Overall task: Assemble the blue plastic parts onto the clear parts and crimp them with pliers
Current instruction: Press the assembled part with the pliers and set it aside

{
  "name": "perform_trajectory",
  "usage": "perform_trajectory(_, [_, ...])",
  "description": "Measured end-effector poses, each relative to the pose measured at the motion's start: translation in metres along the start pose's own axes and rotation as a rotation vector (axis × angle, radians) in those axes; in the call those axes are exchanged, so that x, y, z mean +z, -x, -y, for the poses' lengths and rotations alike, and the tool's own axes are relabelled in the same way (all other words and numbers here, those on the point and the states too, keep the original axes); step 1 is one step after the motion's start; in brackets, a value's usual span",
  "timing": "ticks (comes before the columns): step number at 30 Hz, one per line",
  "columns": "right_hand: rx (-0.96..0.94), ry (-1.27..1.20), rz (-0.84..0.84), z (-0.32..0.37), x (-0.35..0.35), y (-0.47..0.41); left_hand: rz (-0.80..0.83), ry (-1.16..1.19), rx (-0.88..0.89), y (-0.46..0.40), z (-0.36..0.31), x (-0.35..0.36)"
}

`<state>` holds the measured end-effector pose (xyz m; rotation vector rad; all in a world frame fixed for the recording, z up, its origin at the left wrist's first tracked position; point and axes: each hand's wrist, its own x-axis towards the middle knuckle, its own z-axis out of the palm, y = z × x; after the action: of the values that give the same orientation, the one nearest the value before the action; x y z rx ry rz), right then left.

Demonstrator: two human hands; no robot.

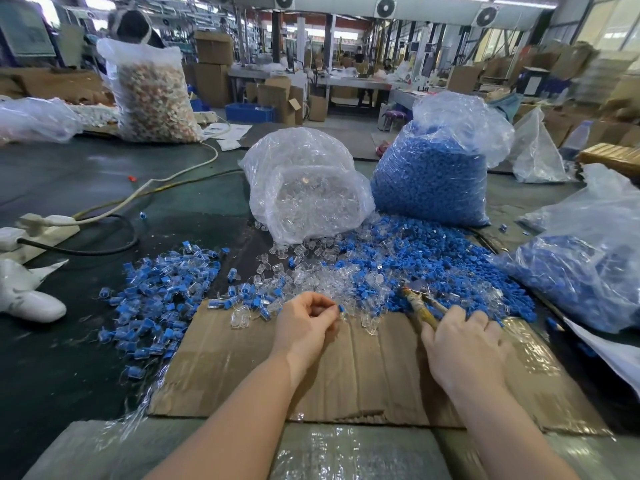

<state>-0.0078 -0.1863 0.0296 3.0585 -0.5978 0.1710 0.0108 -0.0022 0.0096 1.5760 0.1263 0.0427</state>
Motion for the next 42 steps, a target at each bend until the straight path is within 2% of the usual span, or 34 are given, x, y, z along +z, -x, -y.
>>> perform_trajectory(2, [-0.083, -0.062, -0.044, 0.002, -0.005, 0.001, -0.001, 0.103, -0.072, -0.002, -0.004, -0.003])
perform_trajectory(4, [-0.205, -0.271, 0.000, 0.006, -0.013, 0.002, -0.005, 0.171, -0.126, -0.005, -0.007, -0.006])
perform_trajectory(6, [-0.286, -0.556, 0.201, 0.015, -0.024, 0.005, -0.020, 0.209, -0.165, -0.009, -0.010, -0.008])
perform_trajectory(9, [-0.272, -0.883, 0.534, 0.025, -0.039, 0.012, -0.044, 0.227, -0.178, -0.014, -0.015, -0.011])
perform_trajectory(12, [-0.231, -0.948, 0.720, 0.028, -0.044, 0.019, -0.077, 0.200, -0.159, -0.018, -0.019, -0.016])
perform_trajectory(16, [-0.224, -0.999, 0.852, 0.028, -0.047, 0.019, -0.099, 0.160, -0.136, -0.017, -0.021, -0.022])
perform_trajectory(19, [-0.267, -0.983, 0.901, 0.026, -0.049, 0.017, -0.115, 0.145, -0.130, -0.016, -0.023, -0.022])
perform_trajectory(28, [-0.351, -0.946, 0.911, 0.027, -0.048, 0.018, -0.162, 0.115, -0.133, -0.018, -0.028, -0.022])
perform_trajectory(34, [-0.380, -0.980, 0.922, 0.030, -0.050, 0.017, -0.187, 0.228, -0.194, -0.019, -0.031, -0.020])
perform_trajectory(42, [-0.397, -1.023, 0.914, 0.030, -0.051, 0.018, -0.187, 0.231, -0.218, -0.020, -0.028, -0.019])
